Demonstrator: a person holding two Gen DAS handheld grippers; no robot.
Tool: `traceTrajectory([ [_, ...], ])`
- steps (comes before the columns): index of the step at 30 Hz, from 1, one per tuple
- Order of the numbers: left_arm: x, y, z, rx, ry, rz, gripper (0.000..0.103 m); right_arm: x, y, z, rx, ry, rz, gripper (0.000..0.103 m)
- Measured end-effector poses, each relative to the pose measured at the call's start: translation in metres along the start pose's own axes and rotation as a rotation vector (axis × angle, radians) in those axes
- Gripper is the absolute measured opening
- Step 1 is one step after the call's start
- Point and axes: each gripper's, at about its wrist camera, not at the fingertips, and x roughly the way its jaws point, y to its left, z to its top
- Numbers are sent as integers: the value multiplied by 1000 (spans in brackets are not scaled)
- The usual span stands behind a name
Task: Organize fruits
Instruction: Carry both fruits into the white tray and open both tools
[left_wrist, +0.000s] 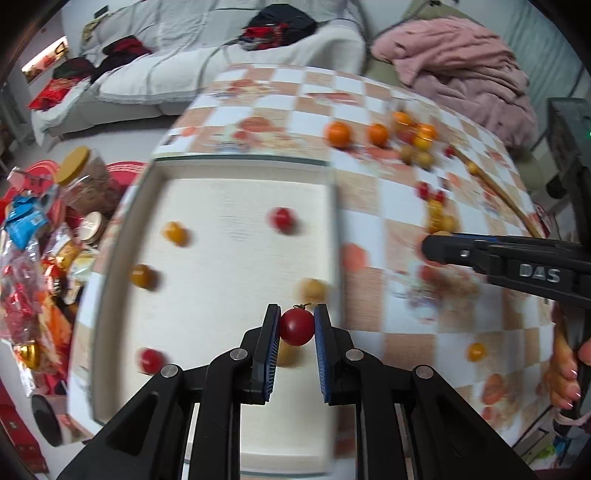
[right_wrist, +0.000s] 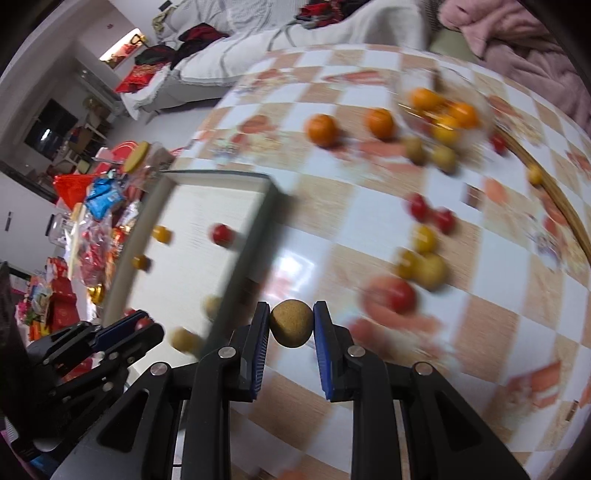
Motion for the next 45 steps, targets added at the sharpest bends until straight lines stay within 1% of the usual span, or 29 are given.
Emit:
traceTrajectory([
  [3,8,31,4,-11,2,37,19,18,29,13,-2,8,26,26],
  [7,27,63,12,-16,26,86,19,42,58,23,-23,26,33,26],
  [12,45,84,15,-21,57,112,19,71,82,28,-71,79,9,26],
  [16,53,92,12,-17,82,126,20,89,92,27,-115,114,-29,26],
  [21,56,88,7,18,90,133,20,107,99,24,-161,160,-77,26],
  [26,60,80,3,56,108,143,22,108,103,23,-189,157,-91,28],
  [29,59,80,4,50,113,142,22,101,99,25,-160,147,-63,39],
  [31,58,81,5,48,113,146,22,91,96,27,-141,117,-53,56],
  [33,56,82,6,52,106,150,22,80,92,30,-118,85,-36,64],
  [35,55,80,7,57,106,150,22,70,89,31,-99,64,-22,69],
  [37,55,79,8,61,108,150,22,62,85,32,-76,48,-9,78],
  [38,54,77,8,63,109,151,24,56,82,31,-58,37,1,79],
  [39,53,76,8,64,106,147,49,52,79,30,-45,28,7,80],
  [40,51,76,8,62,93,146,78,49,77,30,-34,22,11,80],
  [41,44,74,8,62,49,151,81,46,76,29,-27,17,12,81],
  [42,40,72,8,70,24,151,81,42,72,27,-15,9,13,81],
  [43,39,69,8,90,26,141,81,40,70,26,-7,5,14,81],
  [45,44,65,9,108,54,152,81,36,63,22,21,-5,12,81],
])
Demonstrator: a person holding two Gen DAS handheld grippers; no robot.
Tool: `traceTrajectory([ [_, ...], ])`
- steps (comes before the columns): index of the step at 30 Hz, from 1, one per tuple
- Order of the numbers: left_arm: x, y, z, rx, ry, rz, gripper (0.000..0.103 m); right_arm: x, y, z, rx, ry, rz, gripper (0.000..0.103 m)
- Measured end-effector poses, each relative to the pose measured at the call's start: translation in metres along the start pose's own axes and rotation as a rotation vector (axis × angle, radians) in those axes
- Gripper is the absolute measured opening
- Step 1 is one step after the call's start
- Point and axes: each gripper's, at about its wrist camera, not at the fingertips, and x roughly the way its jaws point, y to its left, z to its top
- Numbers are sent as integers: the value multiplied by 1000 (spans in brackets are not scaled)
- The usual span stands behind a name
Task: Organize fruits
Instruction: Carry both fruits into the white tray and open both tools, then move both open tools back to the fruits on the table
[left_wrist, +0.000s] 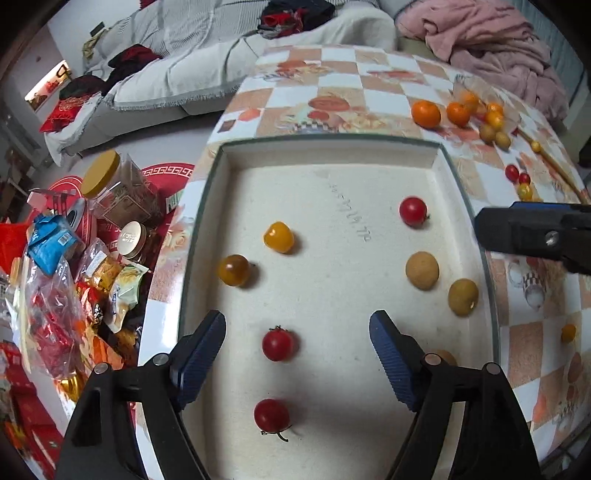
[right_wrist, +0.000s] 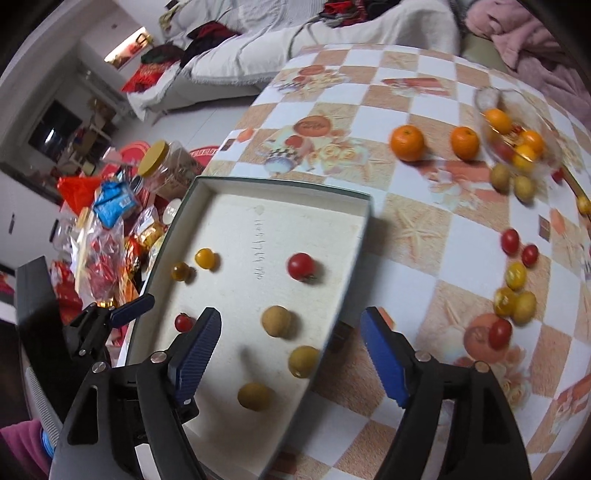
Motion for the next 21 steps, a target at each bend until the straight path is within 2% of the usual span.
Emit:
traceTrajectory([
  [3,1,-7,2,25,20,4,81,-7,-15,-7,48,-9,-16,81],
  [8,-13,-30,12,74,4,-1,81,-26,-57,-24,142,-28,-76,82],
  [15,-28,-83,33,151,-38,-66,81,-48,-133,-64,293,-10,-184,82],
  [21,-25,-131,46,229,-48,-120,81,-70,-172,-98,358,-1,-229,82],
])
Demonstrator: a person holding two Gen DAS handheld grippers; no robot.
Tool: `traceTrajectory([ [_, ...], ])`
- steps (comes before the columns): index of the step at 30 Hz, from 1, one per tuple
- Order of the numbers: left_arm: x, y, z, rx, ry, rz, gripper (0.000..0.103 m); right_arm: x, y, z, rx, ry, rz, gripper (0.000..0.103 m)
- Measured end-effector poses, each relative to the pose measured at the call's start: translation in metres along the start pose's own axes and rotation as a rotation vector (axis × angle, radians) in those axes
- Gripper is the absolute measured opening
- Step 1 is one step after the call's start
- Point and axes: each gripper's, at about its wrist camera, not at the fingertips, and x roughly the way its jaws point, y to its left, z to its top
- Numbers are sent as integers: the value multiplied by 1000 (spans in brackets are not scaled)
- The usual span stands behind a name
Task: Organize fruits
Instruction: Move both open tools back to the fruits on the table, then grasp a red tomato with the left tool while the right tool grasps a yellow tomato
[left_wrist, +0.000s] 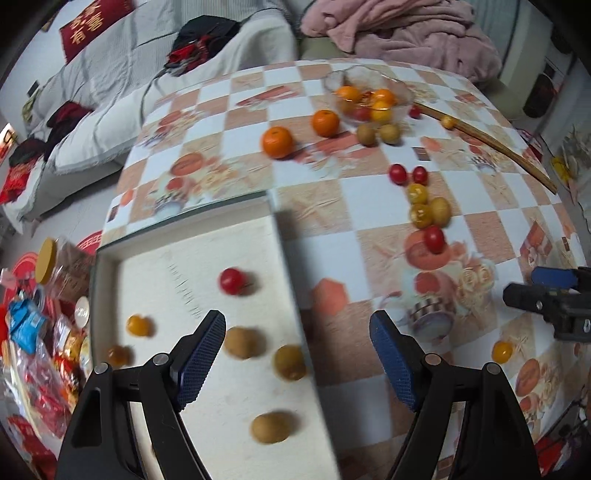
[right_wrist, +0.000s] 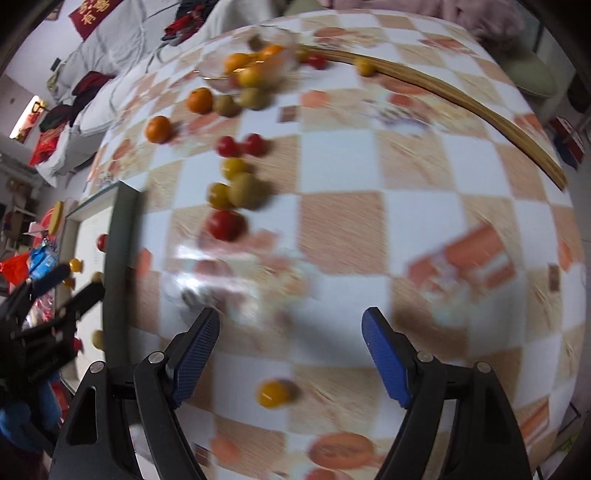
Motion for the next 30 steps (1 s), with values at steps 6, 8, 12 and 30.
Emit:
traceTrajectory([
  [6,15,-35,10,40,17,-57,81,-6,-18,-28,1,12,-9,82],
  [8,21,-45,11,50,29,-77,81,-6,-20,-36,0,13,-12,82],
  [12,33,-60,17,59,37,-99,81,-6,-25,-49,15,15,-24,82],
  [30,67,-92,46,53,40,-111,75,19,34,-63,-186,-3,-42,69],
])
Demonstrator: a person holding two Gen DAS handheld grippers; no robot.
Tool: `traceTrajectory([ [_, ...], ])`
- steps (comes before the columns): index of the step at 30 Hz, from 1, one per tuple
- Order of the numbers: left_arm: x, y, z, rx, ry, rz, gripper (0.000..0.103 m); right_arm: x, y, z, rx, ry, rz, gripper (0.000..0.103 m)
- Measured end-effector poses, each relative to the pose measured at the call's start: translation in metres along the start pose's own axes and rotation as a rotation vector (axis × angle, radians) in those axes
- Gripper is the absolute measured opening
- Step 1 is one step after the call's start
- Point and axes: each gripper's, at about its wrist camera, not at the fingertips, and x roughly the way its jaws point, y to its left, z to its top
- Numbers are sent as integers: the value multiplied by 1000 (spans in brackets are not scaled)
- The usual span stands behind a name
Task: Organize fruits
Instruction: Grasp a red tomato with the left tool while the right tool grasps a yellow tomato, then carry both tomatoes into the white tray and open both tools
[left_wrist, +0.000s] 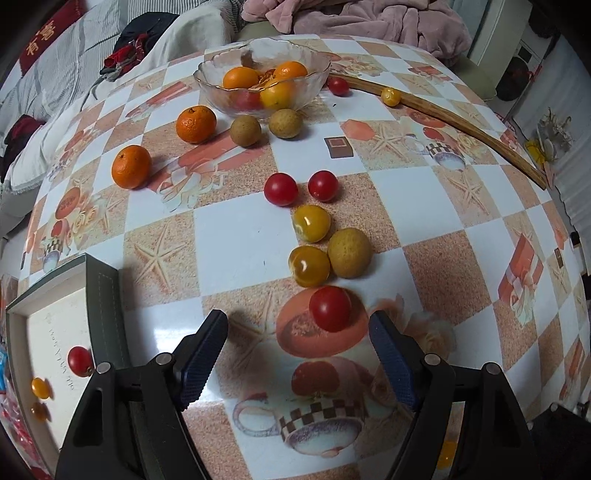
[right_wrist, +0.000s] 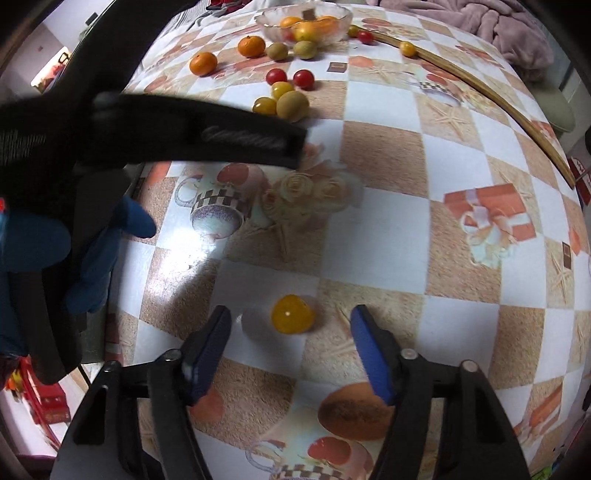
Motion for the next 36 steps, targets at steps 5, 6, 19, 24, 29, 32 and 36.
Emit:
traceTrajectory([
  [5,1,-2,2,-11,0,6,59,1,6,5,-24,-8,-41,46],
  [6,0,-2,2,-9,-4,2,53,1,5,5,-26,-9,-35,35],
  [19,-24,10,-9,-8,-34,-54,23,-14,-34,12,141,-2,111,24],
  [24,-43,29,-22,-53,-49,-49,23,-20,-43,15,148,-1,111,24],
  [29,-64,55,-39,-100,-67,-27,23,-22,-29,24,126,-5,119,25],
  [32,-77,73,-52,-133,-72,0,23,-26,-18,30,98,-8,132,25],
  [36,-89,101,-73,-193,-68,37,23,-24,8,46,50,-9,160,25],
])
